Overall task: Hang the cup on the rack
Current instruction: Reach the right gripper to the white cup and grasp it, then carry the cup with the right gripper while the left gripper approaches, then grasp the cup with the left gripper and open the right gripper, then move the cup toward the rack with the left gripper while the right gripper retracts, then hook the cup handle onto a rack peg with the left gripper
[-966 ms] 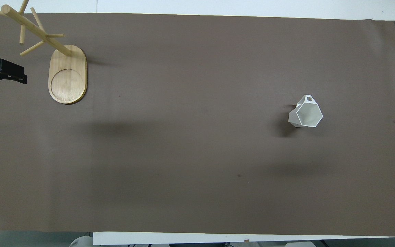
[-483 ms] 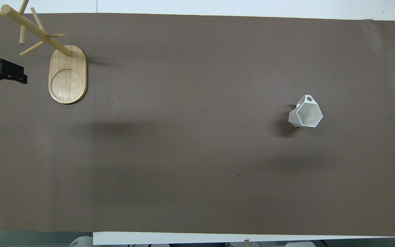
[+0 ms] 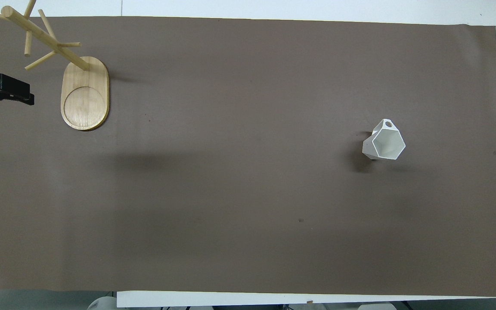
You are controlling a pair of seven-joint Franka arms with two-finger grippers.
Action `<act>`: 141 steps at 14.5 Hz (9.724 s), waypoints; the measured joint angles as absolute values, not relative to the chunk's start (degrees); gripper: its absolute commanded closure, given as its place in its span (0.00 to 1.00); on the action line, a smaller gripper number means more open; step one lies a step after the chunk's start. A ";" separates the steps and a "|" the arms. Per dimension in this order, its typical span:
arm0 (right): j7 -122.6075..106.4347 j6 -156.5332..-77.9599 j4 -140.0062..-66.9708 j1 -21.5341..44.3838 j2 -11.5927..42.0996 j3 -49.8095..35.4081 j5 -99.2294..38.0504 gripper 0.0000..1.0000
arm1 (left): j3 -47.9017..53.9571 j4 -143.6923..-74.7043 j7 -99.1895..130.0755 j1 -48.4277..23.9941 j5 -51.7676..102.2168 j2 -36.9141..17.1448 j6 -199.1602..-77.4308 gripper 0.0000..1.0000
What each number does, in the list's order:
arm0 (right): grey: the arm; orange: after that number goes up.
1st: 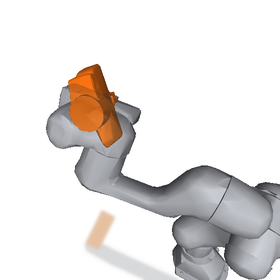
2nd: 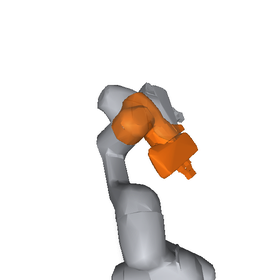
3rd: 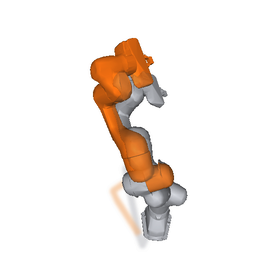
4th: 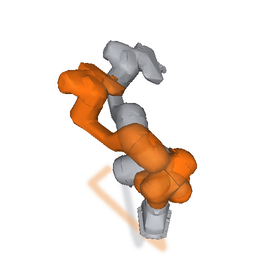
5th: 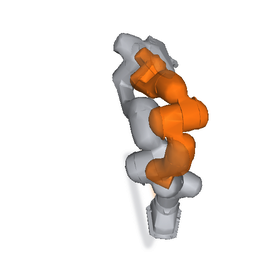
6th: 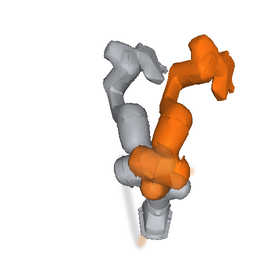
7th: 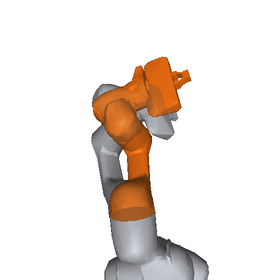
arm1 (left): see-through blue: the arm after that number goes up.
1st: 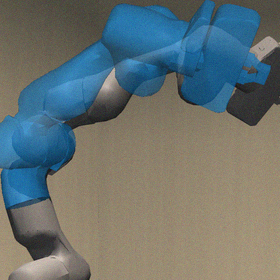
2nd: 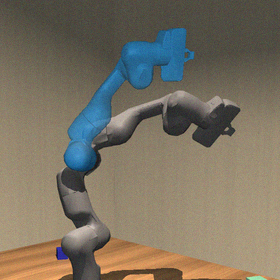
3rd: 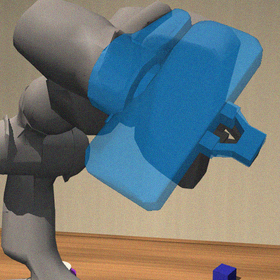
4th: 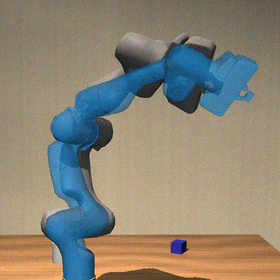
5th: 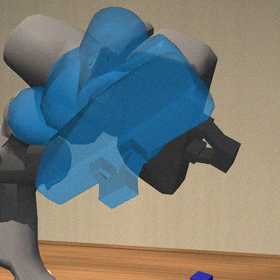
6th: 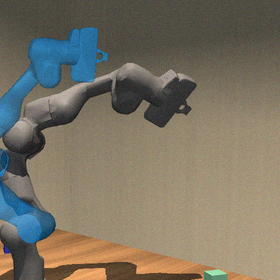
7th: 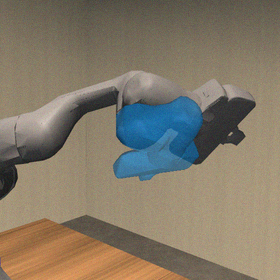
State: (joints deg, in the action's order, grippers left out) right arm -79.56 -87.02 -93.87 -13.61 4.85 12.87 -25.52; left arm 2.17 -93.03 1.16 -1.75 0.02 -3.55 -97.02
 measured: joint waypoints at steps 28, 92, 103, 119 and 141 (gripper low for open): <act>-152.65 -78.82 -111.21 -15.38 34.37 11.70 -66.49 0.00 | 2.47 -93.07 1.20 -1.89 0.02 -3.50 -96.57 0.00; -123.81 -130.23 -106.39 36.65 23.97 11.88 -110.01 0.00 | 2.59 -98.94 39.33 -29.22 10.17 -13.50 -126.41 1.00; -117.68 -105.14 -105.64 5.27 15.16 12.81 -59.09 0.00 | 1.06 -112.47 44.32 -15.26 13.85 -6.34 -151.67 1.00; -32.24 -77.21 -88.17 1.53 0.89 12.63 -1.64 0.00 | 1.07 -116.81 47.98 -8.56 20.58 -6.93 -156.76 1.00; -11.50 -71.56 -89.88 -1.21 -4.68 7.73 4.97 0.00 | 2.52 -116.74 44.36 -6.32 21.76 -7.75 -156.45 1.00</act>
State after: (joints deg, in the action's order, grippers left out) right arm -11.50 -71.56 -89.88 -1.21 -4.68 7.73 4.97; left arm 2.52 -116.74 44.36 -6.32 21.76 -7.75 -156.45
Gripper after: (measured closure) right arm 0.000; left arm 0.952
